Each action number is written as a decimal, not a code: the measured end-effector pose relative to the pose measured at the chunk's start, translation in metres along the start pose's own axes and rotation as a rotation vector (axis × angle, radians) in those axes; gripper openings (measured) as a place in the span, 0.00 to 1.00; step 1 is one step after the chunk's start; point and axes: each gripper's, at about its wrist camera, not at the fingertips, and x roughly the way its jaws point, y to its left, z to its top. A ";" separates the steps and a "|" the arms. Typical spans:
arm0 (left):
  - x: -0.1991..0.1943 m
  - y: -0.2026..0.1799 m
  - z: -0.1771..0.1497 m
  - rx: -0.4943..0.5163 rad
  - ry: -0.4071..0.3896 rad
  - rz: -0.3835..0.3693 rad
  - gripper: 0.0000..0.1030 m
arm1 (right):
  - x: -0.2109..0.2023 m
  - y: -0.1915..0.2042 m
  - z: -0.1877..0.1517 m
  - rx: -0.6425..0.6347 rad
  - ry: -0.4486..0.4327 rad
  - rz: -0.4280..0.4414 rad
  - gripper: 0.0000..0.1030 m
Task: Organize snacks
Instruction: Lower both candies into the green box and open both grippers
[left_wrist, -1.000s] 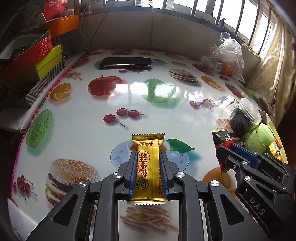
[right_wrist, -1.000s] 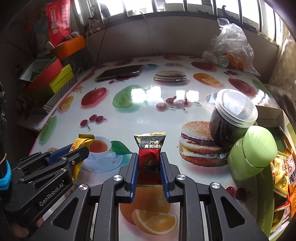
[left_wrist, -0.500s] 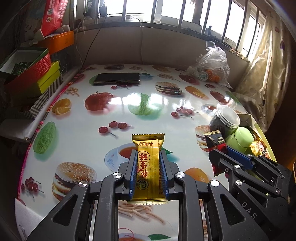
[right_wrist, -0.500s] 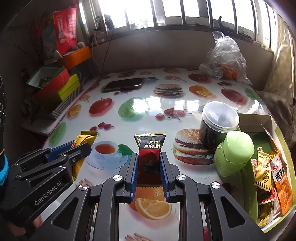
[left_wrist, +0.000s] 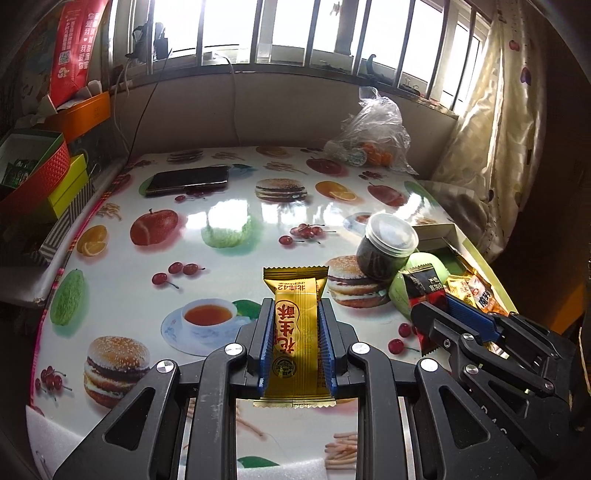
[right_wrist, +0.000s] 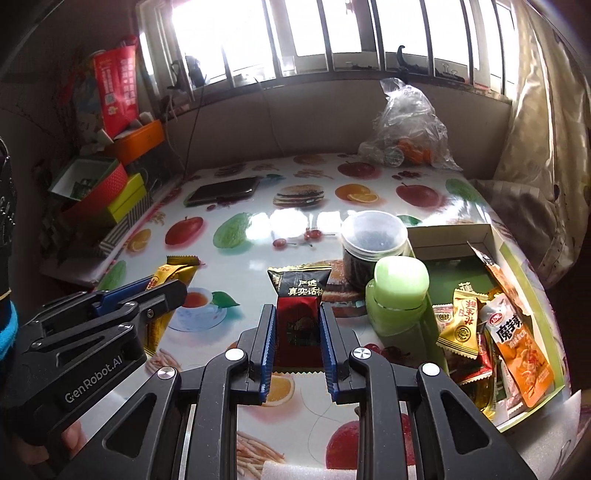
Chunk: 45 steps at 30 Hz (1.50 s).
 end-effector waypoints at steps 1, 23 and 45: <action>0.000 -0.004 0.001 0.005 -0.001 -0.008 0.23 | -0.004 -0.004 0.000 0.010 -0.005 -0.005 0.21; 0.011 -0.099 0.027 0.145 0.013 -0.180 0.23 | -0.055 -0.090 -0.010 0.141 -0.066 -0.161 0.21; 0.072 -0.163 0.038 0.192 0.114 -0.261 0.23 | -0.051 -0.168 -0.037 0.261 -0.026 -0.257 0.21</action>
